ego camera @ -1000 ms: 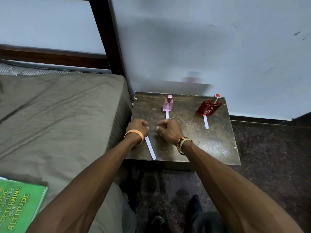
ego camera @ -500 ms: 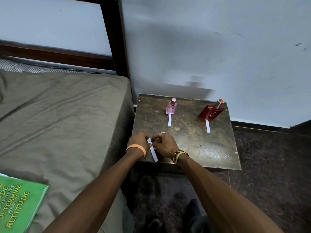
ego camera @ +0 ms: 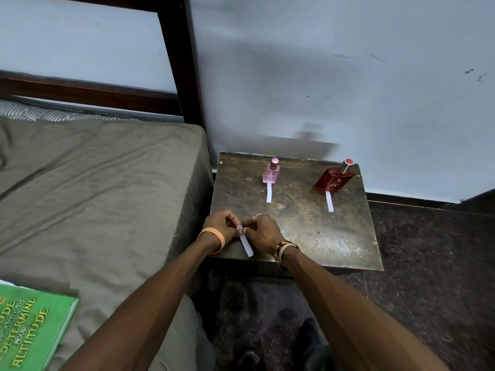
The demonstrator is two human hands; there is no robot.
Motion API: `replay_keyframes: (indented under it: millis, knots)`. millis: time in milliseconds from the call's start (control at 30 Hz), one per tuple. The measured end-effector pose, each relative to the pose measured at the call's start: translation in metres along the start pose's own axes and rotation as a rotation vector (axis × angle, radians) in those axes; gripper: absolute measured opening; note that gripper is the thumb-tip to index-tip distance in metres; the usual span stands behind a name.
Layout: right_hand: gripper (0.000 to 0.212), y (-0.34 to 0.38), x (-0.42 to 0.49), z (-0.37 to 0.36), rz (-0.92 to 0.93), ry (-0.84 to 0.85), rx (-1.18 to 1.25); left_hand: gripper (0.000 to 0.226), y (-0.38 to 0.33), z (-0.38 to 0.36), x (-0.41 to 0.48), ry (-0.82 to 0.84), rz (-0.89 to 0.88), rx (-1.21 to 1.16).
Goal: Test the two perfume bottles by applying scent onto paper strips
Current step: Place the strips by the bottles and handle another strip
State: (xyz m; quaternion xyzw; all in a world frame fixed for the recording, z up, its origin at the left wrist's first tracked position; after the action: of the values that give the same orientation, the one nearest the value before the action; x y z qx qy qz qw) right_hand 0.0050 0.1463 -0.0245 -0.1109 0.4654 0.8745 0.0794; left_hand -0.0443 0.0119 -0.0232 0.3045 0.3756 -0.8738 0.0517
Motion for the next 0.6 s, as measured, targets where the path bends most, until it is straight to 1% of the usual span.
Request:
replay_keyframes:
  millis: [67,133,300,400,500,600]
  knots:
    - [0.013,0.001,-0.003,0.002,-0.011,-0.020,0.017,0.025,0.000,0.001,0.000,0.039,0.009,-0.060]
    - [0.007,0.002,-0.008,0.006,-0.038,-0.039,0.106,0.025,-0.002,0.003,-0.002,0.092,0.039,-0.145]
    - [0.013,0.012,-0.021,0.025,-0.093,-0.073,0.332,0.024,-0.025,0.010,-0.024,0.217,0.125,-0.360]
    - [0.018,0.022,-0.032,0.036,-0.113,-0.086,0.411,0.024,-0.037,0.013,-0.037,0.248,0.132,-0.464]
    - [0.017,0.029,-0.043,0.047,-0.084,-0.124,0.388,0.024,-0.048,0.016,-0.054,0.271,0.134,-0.499]
    - [0.016,0.039,-0.056,0.057,-0.084,-0.111,0.477,0.025,-0.060,0.022,-0.068,0.286,0.137,-0.492]
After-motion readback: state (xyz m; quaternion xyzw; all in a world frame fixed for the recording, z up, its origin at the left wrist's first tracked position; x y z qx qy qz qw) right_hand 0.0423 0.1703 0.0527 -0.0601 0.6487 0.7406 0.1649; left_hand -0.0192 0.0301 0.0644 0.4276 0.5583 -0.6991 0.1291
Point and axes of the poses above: each hand's wrist, its own x-axis towards the middle knuckle, its own z-axis out of the back of the hand, y = z × x, the point moved 2 cm from there along x, towards the middle knuckle, and after that the axes turned 13 degrees about z, right-handed, at the moved point
